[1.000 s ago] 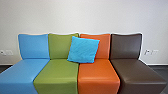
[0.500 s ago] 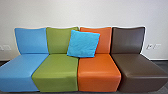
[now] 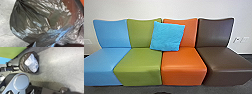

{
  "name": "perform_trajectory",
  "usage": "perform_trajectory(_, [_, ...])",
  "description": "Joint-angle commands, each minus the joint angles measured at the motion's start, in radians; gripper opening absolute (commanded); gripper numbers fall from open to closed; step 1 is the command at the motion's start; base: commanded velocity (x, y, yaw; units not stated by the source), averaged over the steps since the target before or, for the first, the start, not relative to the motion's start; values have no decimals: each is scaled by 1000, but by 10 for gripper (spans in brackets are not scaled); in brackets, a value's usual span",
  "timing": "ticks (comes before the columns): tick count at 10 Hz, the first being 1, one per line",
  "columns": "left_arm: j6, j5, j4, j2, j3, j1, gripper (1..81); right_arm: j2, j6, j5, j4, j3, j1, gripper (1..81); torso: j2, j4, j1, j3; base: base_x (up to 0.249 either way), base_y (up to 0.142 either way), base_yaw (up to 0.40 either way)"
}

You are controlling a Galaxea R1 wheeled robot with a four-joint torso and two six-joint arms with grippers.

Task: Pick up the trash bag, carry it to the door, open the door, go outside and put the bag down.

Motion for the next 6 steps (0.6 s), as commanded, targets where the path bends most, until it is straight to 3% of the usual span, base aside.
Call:
perform_trajectory(1, [-5,58,-23,-23,5,-127,811,-76,7,-48,20,36,79,811,-98,0,63,0,0,0,0])
perform_trajectory(6, [-5,58,-13,-24,-1,-164,811,-92,7,-48,20,47,79,811,-249,0,168,-4,0,0,0])
